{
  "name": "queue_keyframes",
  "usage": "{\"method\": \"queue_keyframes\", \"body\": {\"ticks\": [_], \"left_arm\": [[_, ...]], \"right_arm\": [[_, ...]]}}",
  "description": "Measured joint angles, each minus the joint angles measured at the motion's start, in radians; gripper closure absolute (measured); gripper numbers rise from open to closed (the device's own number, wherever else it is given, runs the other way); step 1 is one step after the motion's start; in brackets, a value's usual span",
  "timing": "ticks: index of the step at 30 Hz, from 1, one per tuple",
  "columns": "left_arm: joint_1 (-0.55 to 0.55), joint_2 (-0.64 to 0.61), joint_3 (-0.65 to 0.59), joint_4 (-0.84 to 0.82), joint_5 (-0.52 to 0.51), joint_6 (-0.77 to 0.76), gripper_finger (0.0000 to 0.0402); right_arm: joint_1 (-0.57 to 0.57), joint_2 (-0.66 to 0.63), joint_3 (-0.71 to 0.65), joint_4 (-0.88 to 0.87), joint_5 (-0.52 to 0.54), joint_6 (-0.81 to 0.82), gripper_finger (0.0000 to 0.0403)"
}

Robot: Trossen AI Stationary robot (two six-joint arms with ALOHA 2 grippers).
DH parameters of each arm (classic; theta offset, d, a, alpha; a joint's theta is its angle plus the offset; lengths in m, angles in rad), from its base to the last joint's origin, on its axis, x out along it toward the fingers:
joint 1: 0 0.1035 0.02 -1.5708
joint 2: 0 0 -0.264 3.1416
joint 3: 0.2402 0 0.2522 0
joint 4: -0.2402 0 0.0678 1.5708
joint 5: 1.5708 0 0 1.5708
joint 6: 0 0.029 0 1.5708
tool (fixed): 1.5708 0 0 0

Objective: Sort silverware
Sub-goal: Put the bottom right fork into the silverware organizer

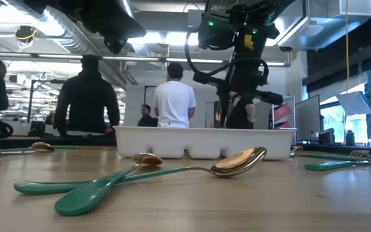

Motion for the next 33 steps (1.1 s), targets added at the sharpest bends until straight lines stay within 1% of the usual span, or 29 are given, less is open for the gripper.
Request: {"method": "queue_keyframes", "body": {"ticks": [4,9,16,20,26,33], "left_arm": [[0.000,0.000,0.000,0.000,0.000,0.000,0.0398],[0.000,0.000,0.000,-0.002,0.000,0.000,0.0398],[0.000,0.000,0.000,-0.027,0.000,0.000,0.0398],[0.000,0.000,0.000,-0.028,0.000,0.000,0.0398],[0.000,0.000,0.000,-0.026,0.000,0.004,0.0398],[0.000,0.000,0.000,-0.026,0.000,0.004,0.0398]], "right_arm": [[0.000,0.005,0.000,0.008,0.005,0.001,0.0370],[0.001,0.047,0.000,0.056,0.038,0.043,0.0370],[0.001,0.080,0.000,0.050,0.063,0.050,0.0370],[0.002,0.080,0.000,0.045,0.103,0.034,0.0370],[0.001,0.080,0.000,-0.033,0.105,-0.080,0.0370],[0.002,0.080,0.000,0.007,0.100,-0.049,0.0370]]}}
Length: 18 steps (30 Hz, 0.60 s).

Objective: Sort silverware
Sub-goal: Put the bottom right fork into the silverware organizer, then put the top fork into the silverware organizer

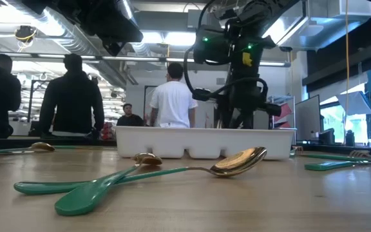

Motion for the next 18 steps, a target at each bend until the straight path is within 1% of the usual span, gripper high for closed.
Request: {"method": "queue_keyframes", "body": {"ticks": [8,11,16,18], "left_arm": [[0.000,0.000,0.000,0.000,0.000,0.000,0.0398],[0.000,0.000,0.000,0.001,0.000,0.000,0.0398],[0.000,0.000,0.000,0.001,0.000,0.000,0.0398],[0.000,0.000,0.000,0.001,0.000,0.000,0.0398]], "right_arm": [[0.000,0.000,0.000,0.000,0.030,0.010,0.0366],[0.000,0.000,0.000,0.001,0.030,0.011,0.0344],[0.000,0.000,0.000,0.002,0.029,0.026,0.0290],[0.000,0.000,0.000,0.010,0.029,0.027,0.0275]]}}
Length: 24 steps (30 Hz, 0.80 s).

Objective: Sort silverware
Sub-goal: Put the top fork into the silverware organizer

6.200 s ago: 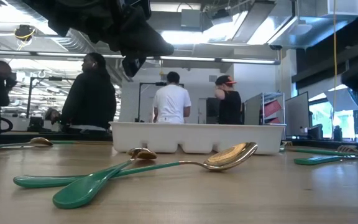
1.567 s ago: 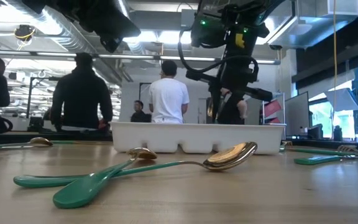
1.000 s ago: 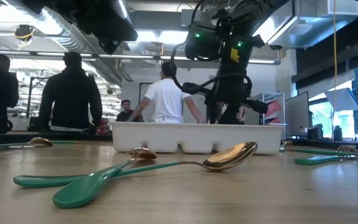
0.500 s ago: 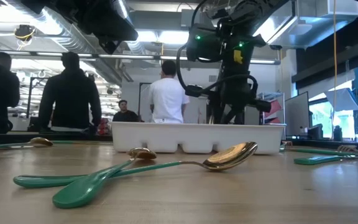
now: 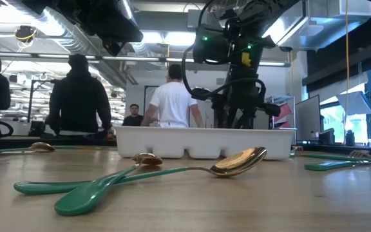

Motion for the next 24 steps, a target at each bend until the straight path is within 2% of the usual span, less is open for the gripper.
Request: {"method": "queue_keyframes", "body": {"ticks": [4,9,12,15,24], "left_arm": [[0.000,0.000,0.000,0.000,-0.005,-0.001,0.0398],[0.000,0.000,0.000,0.001,-0.084,-0.059,0.0398],[0.003,0.000,0.000,0.001,-0.123,-0.068,0.0398],[0.014,0.000,0.000,0.001,-0.127,-0.070,0.0398],[0.039,0.000,0.000,0.000,-0.130,-0.170,0.0398]], "right_arm": [[0.000,0.000,0.000,0.061,0.004,0.093,0.0263],[0.000,-0.006,0.032,0.073,0.104,0.305,0.0268],[0.000,-0.006,0.093,-0.048,0.152,0.473,0.0269],[0.000,-0.006,0.166,-0.205,0.143,0.622,0.0269],[-0.002,-0.008,0.346,-0.716,-0.075,1.194,0.0270]]}}
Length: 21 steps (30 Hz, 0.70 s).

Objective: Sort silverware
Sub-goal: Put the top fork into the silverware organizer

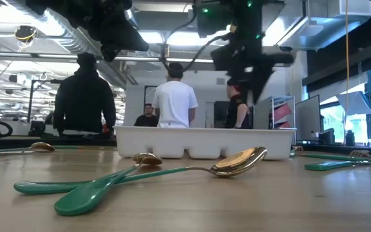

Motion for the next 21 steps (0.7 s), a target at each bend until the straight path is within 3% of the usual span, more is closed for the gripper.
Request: {"method": "queue_keyframes", "body": {"ticks": [6,14,21], "left_arm": [[-0.042,0.036,0.000,0.004,0.051,-0.110,0.0398],[-0.163,0.185,0.000,0.119,0.100,-0.422,0.0398],[-0.233,0.260,0.000,0.183,0.101,-0.498,0.0398]], "right_arm": [[0.000,-0.058,-0.033,-0.101,-0.154,0.122,0.0270],[0.002,-0.183,-0.103,-0.082,-0.256,0.201,0.0270],[0.003,-0.263,-0.208,0.020,-0.616,0.220,0.0270]]}}
